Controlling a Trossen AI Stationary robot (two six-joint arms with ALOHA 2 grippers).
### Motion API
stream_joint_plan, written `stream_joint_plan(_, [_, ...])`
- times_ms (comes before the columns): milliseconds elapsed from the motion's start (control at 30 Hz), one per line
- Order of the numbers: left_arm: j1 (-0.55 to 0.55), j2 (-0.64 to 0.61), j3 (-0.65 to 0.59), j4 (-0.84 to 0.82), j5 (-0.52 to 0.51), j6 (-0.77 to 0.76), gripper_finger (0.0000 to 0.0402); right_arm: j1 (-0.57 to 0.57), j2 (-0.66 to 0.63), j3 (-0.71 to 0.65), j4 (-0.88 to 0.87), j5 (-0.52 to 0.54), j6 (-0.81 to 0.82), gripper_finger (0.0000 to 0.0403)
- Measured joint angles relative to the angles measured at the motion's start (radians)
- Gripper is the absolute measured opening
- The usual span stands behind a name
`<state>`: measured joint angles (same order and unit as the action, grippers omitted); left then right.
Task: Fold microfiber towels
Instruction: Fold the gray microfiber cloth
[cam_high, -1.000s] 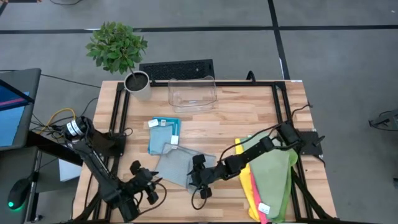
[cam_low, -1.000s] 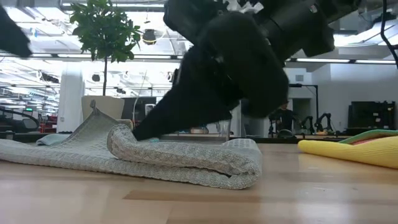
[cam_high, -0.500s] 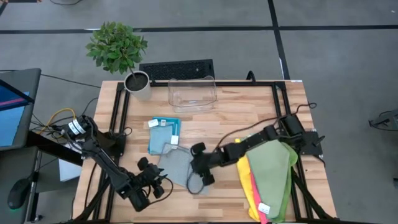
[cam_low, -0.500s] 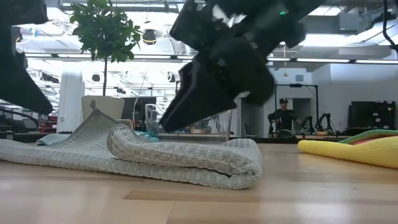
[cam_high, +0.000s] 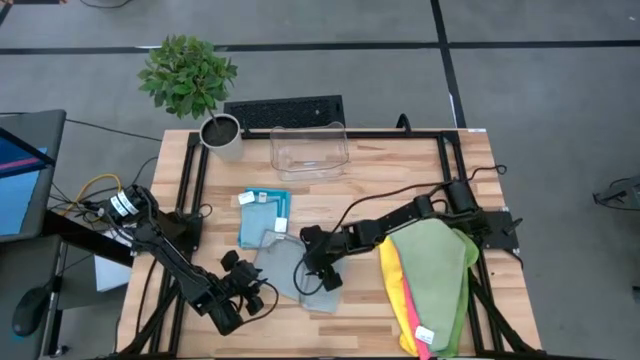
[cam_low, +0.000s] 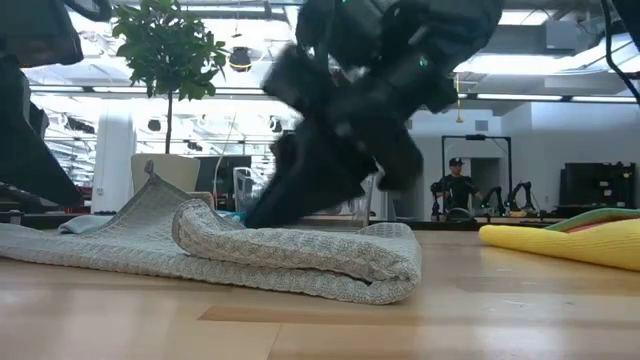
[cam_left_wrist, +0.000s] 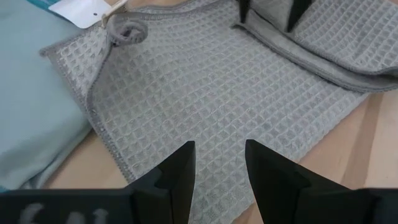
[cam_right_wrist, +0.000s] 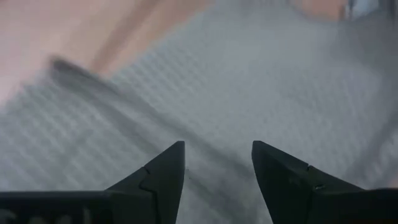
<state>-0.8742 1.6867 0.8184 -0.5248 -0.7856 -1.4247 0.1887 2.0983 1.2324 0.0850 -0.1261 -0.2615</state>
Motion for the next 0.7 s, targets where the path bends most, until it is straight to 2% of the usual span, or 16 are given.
stream_joint_plan(167, [0.001,0.000,-0.009,0.020,0.014,0.000,0.0132,-0.027,0.001,-0.001,0.000,-0.002,0.007,0.0204])
stream_joint_plan(467, [0.001,0.000,-0.009,0.020,0.013,0.007,0.0132,-0.026,0.002,-0.002,-0.015,-0.058,-0.002,0.0138])
stream_joint_plan(700, [0.001,0.000,-0.009,0.020,0.013,0.010,0.0132,-0.028,0.002,-0.002,-0.021,-0.058,-0.009,0.0123])
